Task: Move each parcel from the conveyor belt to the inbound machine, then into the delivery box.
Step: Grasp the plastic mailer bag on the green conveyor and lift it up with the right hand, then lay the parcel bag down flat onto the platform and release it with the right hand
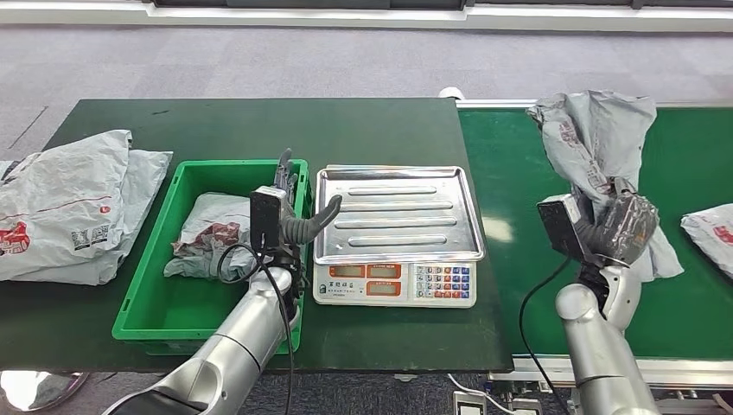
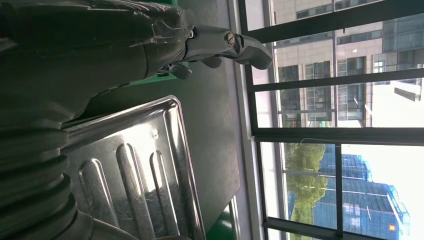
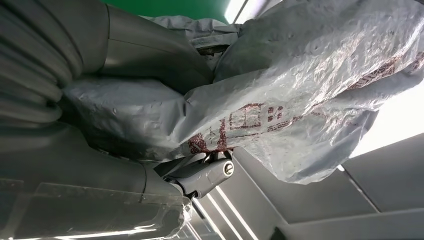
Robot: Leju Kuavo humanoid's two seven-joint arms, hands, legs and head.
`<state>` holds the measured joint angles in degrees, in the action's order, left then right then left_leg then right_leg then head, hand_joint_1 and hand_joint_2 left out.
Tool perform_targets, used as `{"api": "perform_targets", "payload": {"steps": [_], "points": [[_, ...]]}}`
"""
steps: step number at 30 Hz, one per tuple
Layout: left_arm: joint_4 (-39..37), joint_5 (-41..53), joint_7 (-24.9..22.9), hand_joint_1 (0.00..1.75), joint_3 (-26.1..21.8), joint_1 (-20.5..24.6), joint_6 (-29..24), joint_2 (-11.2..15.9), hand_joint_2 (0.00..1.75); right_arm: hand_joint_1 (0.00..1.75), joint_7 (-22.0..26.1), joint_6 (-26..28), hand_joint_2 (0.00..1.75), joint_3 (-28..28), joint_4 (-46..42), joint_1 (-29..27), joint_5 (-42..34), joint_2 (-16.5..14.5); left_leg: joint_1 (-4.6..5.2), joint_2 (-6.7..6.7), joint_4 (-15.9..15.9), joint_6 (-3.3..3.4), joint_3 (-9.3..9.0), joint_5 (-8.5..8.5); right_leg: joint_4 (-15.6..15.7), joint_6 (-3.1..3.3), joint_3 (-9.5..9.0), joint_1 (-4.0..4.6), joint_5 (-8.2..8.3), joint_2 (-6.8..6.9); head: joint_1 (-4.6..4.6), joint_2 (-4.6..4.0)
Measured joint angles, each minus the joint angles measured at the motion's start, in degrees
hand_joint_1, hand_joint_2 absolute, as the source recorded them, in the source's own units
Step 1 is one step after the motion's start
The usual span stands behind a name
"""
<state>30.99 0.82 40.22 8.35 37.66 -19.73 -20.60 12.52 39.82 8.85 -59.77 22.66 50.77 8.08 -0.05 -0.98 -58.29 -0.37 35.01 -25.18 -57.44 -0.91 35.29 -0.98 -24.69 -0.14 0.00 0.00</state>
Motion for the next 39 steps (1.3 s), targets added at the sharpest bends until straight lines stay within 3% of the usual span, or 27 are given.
{"api": "perform_targets", "payload": {"steps": [7, 15, 22, 28, 30, 32, 35, 39], "points": [[0.0, -0.9, 0.0, 0.00, 0.7, 0.0, 0.4, -0.5, 1.75, 1.75, -4.8, -1.8, 1.75, -6.8, -0.7, 1.9, 2.8, -3.0, -0.02, 0.01, 0.0, -0.04, 0.01, 0.03, 0.0, 0.01, 0.06, 0.02, 0.00, -0.02, 0.00, 0.00], [-0.3, -0.8, 0.0, 0.00, 2.2, 0.1, 0.7, -1.0, 1.75, 1.75, -5.0, -5.0, 1.75, -13.9, 1.8, 5.6, 0.8, -6.0, -0.03, 0.03, 0.0, -0.04, 0.06, 0.03, -0.1, 0.02, 0.09, 0.02, 0.00, -0.05, 0.00, 0.00], [-1.0, -0.9, 0.0, 0.00, 3.9, 1.1, 1.2, -1.2, 1.75, 1.75, -7.7, -12.5, 1.75, -20.4, 6.5, 9.5, 1.3, -10.0, -0.04, 0.02, 0.0, -0.07, 0.05, 0.06, -0.1, 0.02, 0.14, 0.03, 0.00, -0.05, 0.00, 0.00], [-1.4, -1.1, 0.0, 0.00, 4.7, 1.8, 1.1, -1.1, 1.75, 1.75, -5.0, -19.3, 1.75, -22.6, 12.0, 13.2, -3.7, -11.8, -0.04, 0.01, 0.0, -0.08, 0.06, 0.06, -0.1, 0.02, 0.13, 0.02, 0.00, -0.04, 0.00, 0.00], [-1.3, -1.2, 0.0, 0.00, 4.9, 1.8, 0.8, -1.1, 1.75, 1.11, -3.4, -23.4, 1.75, -23.3, 14.8, 14.3, -6.7, -12.3, -0.04, 0.01, 0.0, -0.08, 0.07, 0.06, -0.1, 0.02, 0.13, 0.02, 0.00, -0.04, 0.00, 0.00], [-1.2, -1.5, 0.0, 0.00, 4.9, 1.8, 0.6, -1.1, 1.75, 0.28, -2.4, -26.7, 1.75, -24.4, 17.8, 15.1, -8.6, -12.9, -0.04, -0.01, 0.0, -0.08, 0.07, 0.06, -0.1, 0.03, 0.13, 0.03, 0.00, -0.02, 0.00, 0.00], [-1.0, -2.0, 0.0, 0.00, 5.3, 1.8, 0.0, -1.0, 1.75, 0.00, -1.5, -30.0, 1.75, -25.9, 21.3, 15.9, -10.6, -13.6, -0.04, -0.02, 0.0, -0.08, 0.08, 0.06, -0.1, 0.03, 0.14, 0.03, 0.00, -0.01, 0.00, 0.00], [-0.4, -2.2, 0.0, 0.00, 5.8, 1.7, -1.5, -0.7, 1.75, 0.00, -0.7, -32.9, 1.75, -27.5, 24.0, 16.5, -13.1, -14.0, -0.04, 0.00, 0.0, -0.08, 0.08, 0.06, -0.1, 0.03, 0.15, 0.03, 0.00, -0.03, 0.00, 0.00]]}}
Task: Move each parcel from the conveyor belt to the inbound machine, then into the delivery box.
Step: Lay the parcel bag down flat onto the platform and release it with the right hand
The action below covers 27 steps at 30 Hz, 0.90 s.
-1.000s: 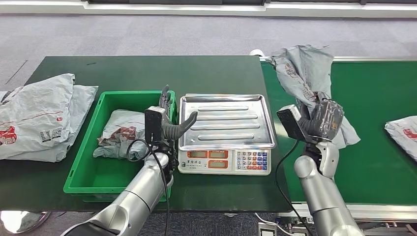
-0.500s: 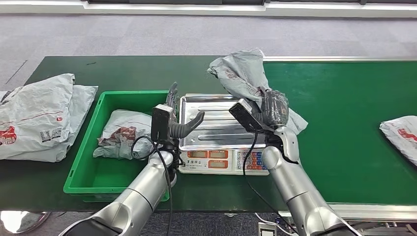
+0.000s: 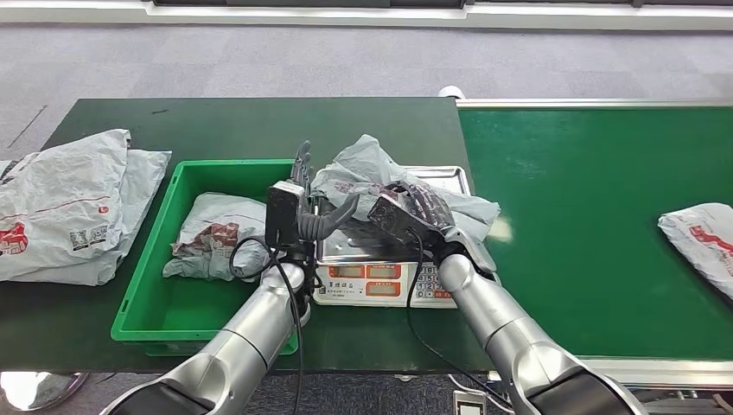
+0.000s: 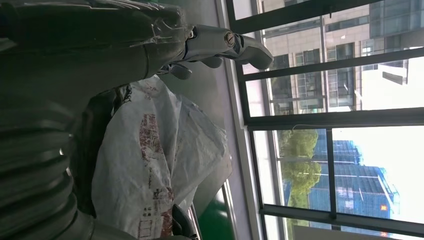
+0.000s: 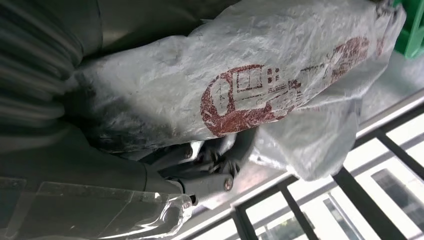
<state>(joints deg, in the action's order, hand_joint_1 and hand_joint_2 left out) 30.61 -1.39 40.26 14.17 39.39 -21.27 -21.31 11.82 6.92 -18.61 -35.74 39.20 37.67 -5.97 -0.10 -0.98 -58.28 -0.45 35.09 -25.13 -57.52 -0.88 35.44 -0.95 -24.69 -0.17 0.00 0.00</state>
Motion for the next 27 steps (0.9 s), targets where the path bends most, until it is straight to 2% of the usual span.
{"api": "perform_targets", "payload": {"steps": [6, 13, 19, 25, 27], "points": [[1.0, -1.8, 0.0, 0.00, 0.0, 0.0, -0.3, 0.1, 1.75, 0.00, 0.8, 2.6, 1.75, -1.0, 1.6, 0.3, -1.7, -0.2, 0.00, -0.01, 0.0, 0.00, -0.01, 0.00, 0.0, 0.00, 0.00, -0.01, 0.00, 0.02, 0.00, 0.00], [1.6, -0.5, 0.0, 0.00, 0.7, -0.3, -0.4, 0.1, 1.75, 0.00, 6.8, 7.7, 1.75, -1.0, 0.7, -1.2, -4.6, -0.1, 0.01, 0.00, 0.0, 0.00, -0.01, 0.00, 0.0, 0.00, 0.01, 0.00, 0.00, 0.00, 0.00, 0.00], [2.0, -0.4, 0.0, 0.00, 1.6, -0.3, -0.5, 0.1, 1.75, 0.00, 8.9, 9.4, 1.75, -1.0, -1.1, -2.3, -6.3, -0.1, 0.00, 0.02, 0.0, 0.00, -0.01, 0.00, 0.0, 0.00, 0.03, 0.00, 0.00, -0.03, 0.00, 0.00], [1.9, -0.5, 0.0, 0.00, 3.7, -0.1, -1.3, 0.0, 1.75, 0.00, 13.7, 13.1, 1.75, -0.2, -4.7, -3.8, -11.0, -0.2, 0.01, 0.03, 0.0, 0.00, -0.01, 0.00, 0.0, 0.00, 0.02, -0.01, 0.00, -0.03, 0.00, 0.00], [1.8, -0.4, 0.0, 0.00, 4.4, 0.0, -1.4, 0.0, 1.75, 0.00, 14.0, 13.4, 0.87, 0.2, -5.6, -4.1, -11.4, -0.2, 0.01, 0.03, 0.0, 0.00, -0.01, 0.00, 0.0, 0.00, 0.02, -0.01, 0.00, -0.03, 0.00, 0.00]]}}
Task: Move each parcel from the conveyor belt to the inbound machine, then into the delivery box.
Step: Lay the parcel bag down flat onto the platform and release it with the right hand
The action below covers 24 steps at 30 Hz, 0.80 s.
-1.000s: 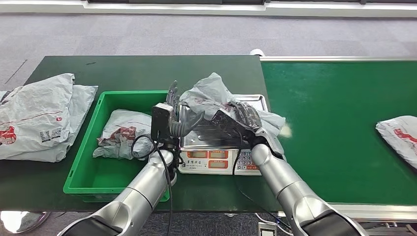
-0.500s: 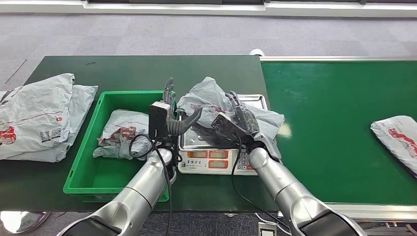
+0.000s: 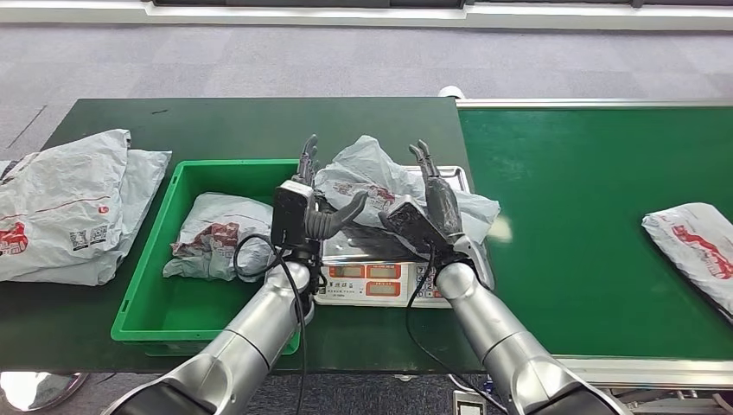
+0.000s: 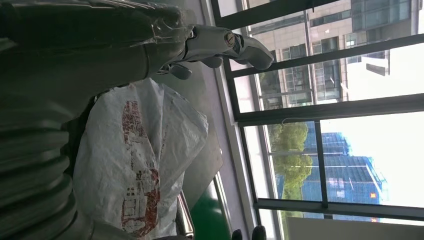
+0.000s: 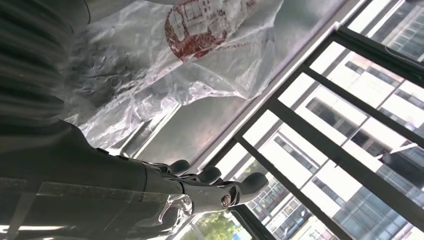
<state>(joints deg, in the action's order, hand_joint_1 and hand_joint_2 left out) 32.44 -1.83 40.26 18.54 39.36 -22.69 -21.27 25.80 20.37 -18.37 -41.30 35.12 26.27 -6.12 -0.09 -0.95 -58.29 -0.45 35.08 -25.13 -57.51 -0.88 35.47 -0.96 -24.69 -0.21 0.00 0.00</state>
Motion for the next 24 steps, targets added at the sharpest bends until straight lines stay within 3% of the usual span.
{"api": "perform_targets", "payload": {"steps": [2, 5, 8, 12, 20, 24], "points": [[-0.1, 0.1, 0.0, 0.00, 0.5, 0.1, -0.1, 0.0, 1.75, 0.00, 0.4, 0.1, 0.00, 0.2, -0.6, -0.2, -0.5, 0.0, 0.00, 0.00, 0.0, 0.00, 0.00, 0.00, 0.0, 0.00, 0.00, 0.00, 0.00, 0.00, 0.00, 0.00], [-0.4, 1.2, 0.0, 0.00, 1.2, 0.5, -0.7, 0.0, 1.75, 0.00, 2.1, -0.7, 0.00, 1.2, -2.0, -0.6, -4.6, 0.0, 0.00, -0.02, 0.0, 0.00, 0.00, 0.00, 0.0, 0.00, 0.01, 0.00, 0.00, 0.02, 0.00, 0.00], [-1.6, 3.1, -0.6, 0.00, 2.5, 1.5, -1.2, 0.0, 1.75, 0.00, 2.6, -2.9, 0.00, 3.4, -5.5, -1.7, -13.3, 0.4, 0.00, -0.02, 0.0, 0.00, -0.01, 0.00, 0.0, 0.00, 0.02, 0.00, 0.00, 0.02, 0.00, 0.00], [-4.0, 8.1, -6.3, 0.00, 5.3, 3.4, -0.8, 0.1, 1.75, 0.00, 0.4, -3.2, 0.00, 7.5, -8.7, -2.5, -20.6, 3.1, 0.03, -0.04, 0.0, 0.01, 0.01, 0.00, 0.0, -0.01, -0.01, -0.02, 0.01, 0.04, 0.00, 0.00], [-7.0, 13.1, -11.9, 0.00, 8.9, 6.2, -0.1, 0.5, 1.75, 0.00, 0.8, -1.7, 0.00, 12.7, -7.9, -2.5, -21.7, 7.1, 0.06, 0.15, 0.0, 0.03, 0.02, -0.03, 0.0, -0.01, 0.09, -0.04, 0.07, -0.10, 0.00, 0.00], [-8.5, 19.2, -18.5, 0.00, 10.8, 8.1, 2.2, 0.5, 1.75, 0.00, 0.8, -1.9, 0.00, 14.1, -6.0, -2.0, -22.6, 7.9, 0.02, 0.05, 0.0, 0.01, 0.04, 0.00, 0.0, 0.02, 0.09, 0.00, 0.06, -0.03, 0.00, 0.00]]}}
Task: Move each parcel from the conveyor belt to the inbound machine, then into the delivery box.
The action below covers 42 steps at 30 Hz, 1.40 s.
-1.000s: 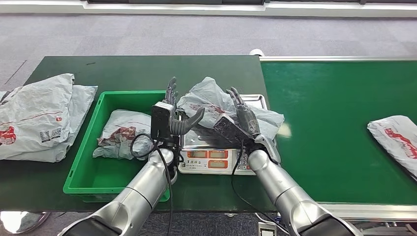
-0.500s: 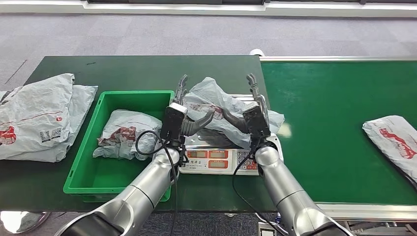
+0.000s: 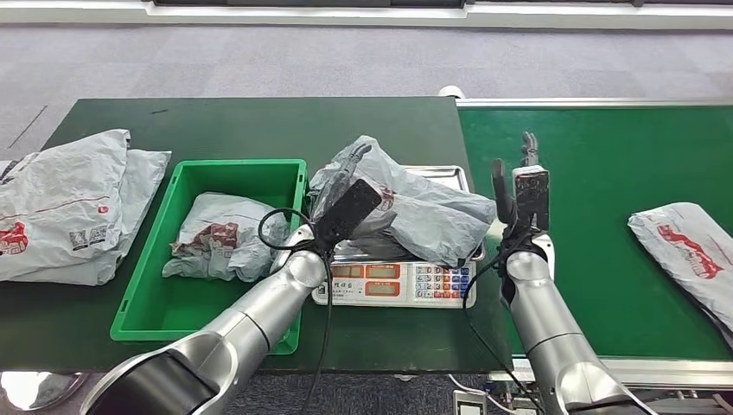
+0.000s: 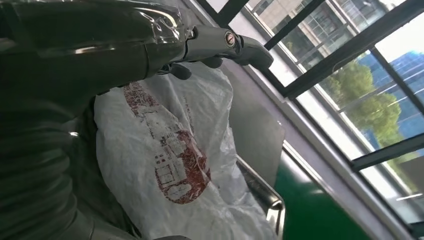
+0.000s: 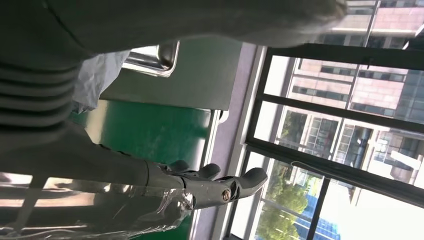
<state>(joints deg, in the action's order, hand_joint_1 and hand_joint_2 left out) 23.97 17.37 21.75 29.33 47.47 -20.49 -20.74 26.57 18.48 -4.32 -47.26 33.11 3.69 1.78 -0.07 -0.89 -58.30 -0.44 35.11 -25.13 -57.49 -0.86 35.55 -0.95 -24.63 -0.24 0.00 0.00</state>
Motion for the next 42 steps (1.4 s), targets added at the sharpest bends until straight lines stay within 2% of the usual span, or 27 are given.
{"api": "perform_targets", "payload": {"steps": [6, 13, 17, 20, 24, 29, 36, 42], "points": [[-2.5, 8.3, -7.4, 0.00, 5.0, 3.5, 4.4, 0.3, 1.75, 0.00, 0.4, -4.9, 0.00, 3.4, 2.2, 0.4, -3.9, 0.9, 0.02, 0.03, 0.0, 0.00, 0.01, 0.00, 0.0, -0.01, -0.01, -0.03, 0.01, -0.03, 0.00, 0.00], [-4.0, 9.9, -8.4, 0.00, 8.6, 4.9, 6.2, 0.5, 1.75, 0.00, 0.6, -5.9, 0.00, 5.1, 3.4, 1.0, -4.3, 1.2, 0.02, 0.01, 0.0, 0.00, 0.01, 0.00, 0.0, -0.01, -0.01, -0.03, 0.01, -0.01, 0.00, 0.00], [-4.6, 15.0, -9.4, 0.00, 11.3, 5.7, 11.8, 0.6, 1.75, 0.00, 1.0, -7.8, 1.75, 5.6, 3.6, 1.3, -5.2, 1.2, 0.02, 0.02, 0.0, 0.00, 0.02, 0.00, 0.0, -0.01, -0.01, -0.03, 0.00, -0.02, 0.00, 0.00], [-5.3, 22.2, -11.7, 0.02, 15.4, 6.8, 16.9, 0.6, 1.75, 0.00, 1.0, -9.3, 1.75, 6.2, 3.5, 1.8, -5.4, 1.3, 0.02, 0.02, 0.0, 0.00, 0.01, 0.00, 0.0, -0.01, -0.01, -0.03, 0.01, -0.02, 0.00, 0.00], [-5.6, 27.7, -13.4, 1.75, 21.0, 7.7, 20.5, 0.4, 1.75, 0.00, 0.5, -10.2, 1.75, 7.0, 2.2, 1.7, -5.4, 1.3, 0.03, -0.02, 0.0, 0.00, 0.01, 0.00, 0.0, -0.01, -0.02, -0.03, 0.01, 0.01, 0.00, 0.00], [-4.3, 25.3, -12.0, 1.75, 23.9, 6.3, 20.9, 0.2, 1.75, 0.00, -0.9, -11.2, 1.75, 8.6, -1.9, -0.5, -5.6, 1.8, 0.03, -0.08, 0.0, 0.01, 0.00, 0.00, 0.0, -0.01, -0.05, -0.03, 0.00, 0.07, -0.01, 0.00], [-0.9, 23.7, -14.6, 1.75, 32.3, 3.2, 13.6, 0.0, 1.75, 0.00, -1.8, -12.5, 1.75, 11.4, -8.6, -5.6, -6.1, 2.6, 0.04, -0.08, 0.0, 0.05, 0.02, -0.04, 0.0, -0.01, -0.06, -0.04, -0.01, 0.08, 0.00, 0.00], [0.5, 18.3, -13.1, 1.75, 33.8, 2.9, 9.1, -0.1, 1.75, 0.00, -2.9, -12.8, 1.75, 12.4, -12.4, -8.3, -5.0, 2.6, 0.03, -0.07, 0.0, 0.05, 0.01, -0.04, 0.0, -0.01, -0.05, -0.03, -0.02, 0.06, 0.00, 0.00]]}}
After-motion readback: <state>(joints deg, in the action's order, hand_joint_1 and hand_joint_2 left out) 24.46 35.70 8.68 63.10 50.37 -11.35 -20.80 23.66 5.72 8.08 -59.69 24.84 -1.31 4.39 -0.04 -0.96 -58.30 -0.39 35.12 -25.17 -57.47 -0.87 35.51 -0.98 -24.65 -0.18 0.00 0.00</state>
